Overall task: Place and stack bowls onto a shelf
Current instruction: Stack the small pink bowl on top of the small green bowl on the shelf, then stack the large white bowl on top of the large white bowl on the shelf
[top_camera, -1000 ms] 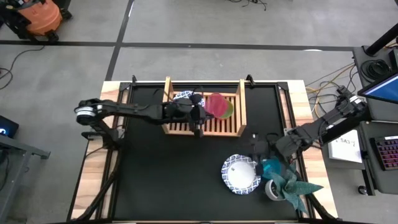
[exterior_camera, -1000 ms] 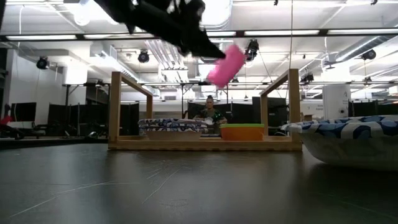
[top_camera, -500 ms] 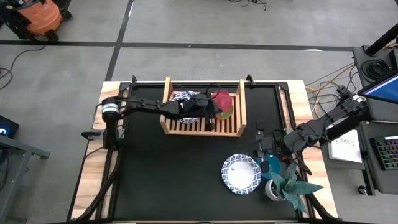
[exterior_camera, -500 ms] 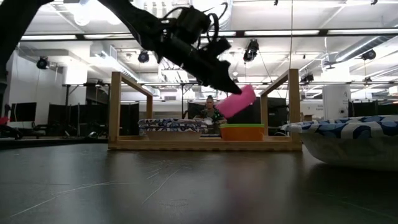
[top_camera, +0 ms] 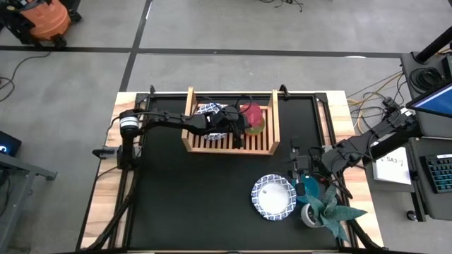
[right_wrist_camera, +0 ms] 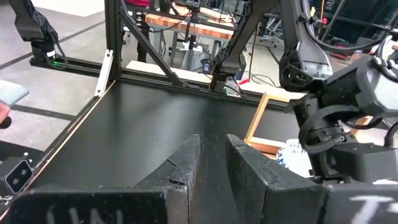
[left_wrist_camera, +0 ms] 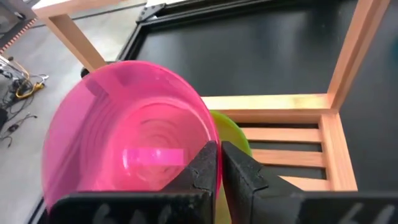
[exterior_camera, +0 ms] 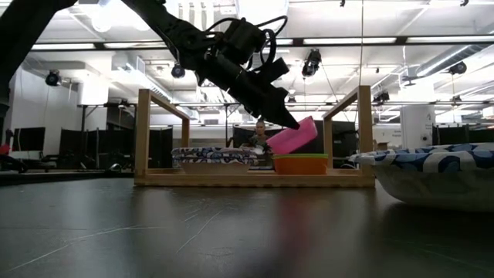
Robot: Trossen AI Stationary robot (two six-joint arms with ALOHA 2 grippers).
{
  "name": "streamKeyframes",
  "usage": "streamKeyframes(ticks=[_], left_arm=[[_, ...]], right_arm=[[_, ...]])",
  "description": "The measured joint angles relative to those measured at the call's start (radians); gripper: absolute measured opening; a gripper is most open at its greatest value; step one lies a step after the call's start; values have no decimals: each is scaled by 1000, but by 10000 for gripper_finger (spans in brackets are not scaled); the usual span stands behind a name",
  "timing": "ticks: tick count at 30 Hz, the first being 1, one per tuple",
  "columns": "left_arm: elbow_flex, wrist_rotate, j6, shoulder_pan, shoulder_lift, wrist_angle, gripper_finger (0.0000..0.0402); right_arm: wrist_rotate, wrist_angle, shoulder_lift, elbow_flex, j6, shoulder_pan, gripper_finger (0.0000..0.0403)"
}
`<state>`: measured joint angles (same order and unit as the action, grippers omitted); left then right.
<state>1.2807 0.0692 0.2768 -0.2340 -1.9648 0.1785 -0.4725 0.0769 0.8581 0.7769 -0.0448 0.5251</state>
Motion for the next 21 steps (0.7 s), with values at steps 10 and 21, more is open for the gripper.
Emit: streamKeyframes(ticks=[10, 21], left_arm=[[2, 0, -12, 0, 1, -1, 72], [1, 1, -108, 50, 210, -305, 111]], right_arm=[[0, -7, 0, 0, 10, 0, 68], [-71, -9, 0, 1, 264, -6, 68]])
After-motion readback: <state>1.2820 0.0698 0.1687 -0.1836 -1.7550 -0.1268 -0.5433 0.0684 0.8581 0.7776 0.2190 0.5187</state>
